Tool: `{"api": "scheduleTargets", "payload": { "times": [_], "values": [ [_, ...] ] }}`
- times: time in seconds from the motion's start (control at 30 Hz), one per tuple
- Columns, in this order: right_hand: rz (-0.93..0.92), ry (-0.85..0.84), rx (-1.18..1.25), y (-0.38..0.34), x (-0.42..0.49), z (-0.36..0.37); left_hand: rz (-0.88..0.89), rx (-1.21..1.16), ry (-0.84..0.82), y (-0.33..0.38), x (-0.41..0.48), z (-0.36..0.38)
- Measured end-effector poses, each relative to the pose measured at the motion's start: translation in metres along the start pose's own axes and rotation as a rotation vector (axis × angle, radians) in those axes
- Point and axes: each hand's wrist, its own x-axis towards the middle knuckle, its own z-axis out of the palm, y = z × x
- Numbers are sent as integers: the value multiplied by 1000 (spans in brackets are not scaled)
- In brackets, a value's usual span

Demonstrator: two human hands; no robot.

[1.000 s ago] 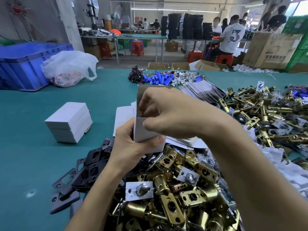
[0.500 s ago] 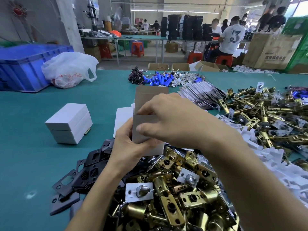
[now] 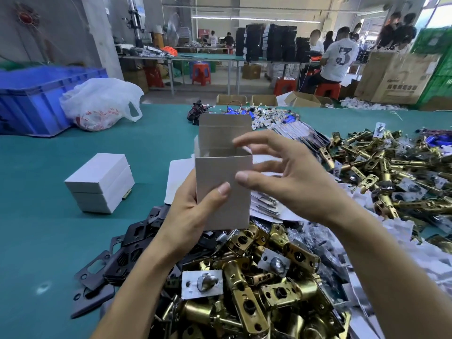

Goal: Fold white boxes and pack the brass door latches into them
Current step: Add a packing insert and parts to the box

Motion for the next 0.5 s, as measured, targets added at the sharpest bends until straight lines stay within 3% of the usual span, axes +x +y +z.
{"api": "scheduleTargets", "payload": {
  "times": [0.17, 0.37, 0.5],
  "values": [
    [7, -3, 84, 13, -5, 3, -31, 48, -57, 2, 1, 3],
    [-29, -20, 105, 15, -8, -2, 175, 106, 57, 19, 0, 2],
    [-80, -36, 153, 12, -10, 2, 271, 160, 46, 27, 0, 6]
  ]
}}
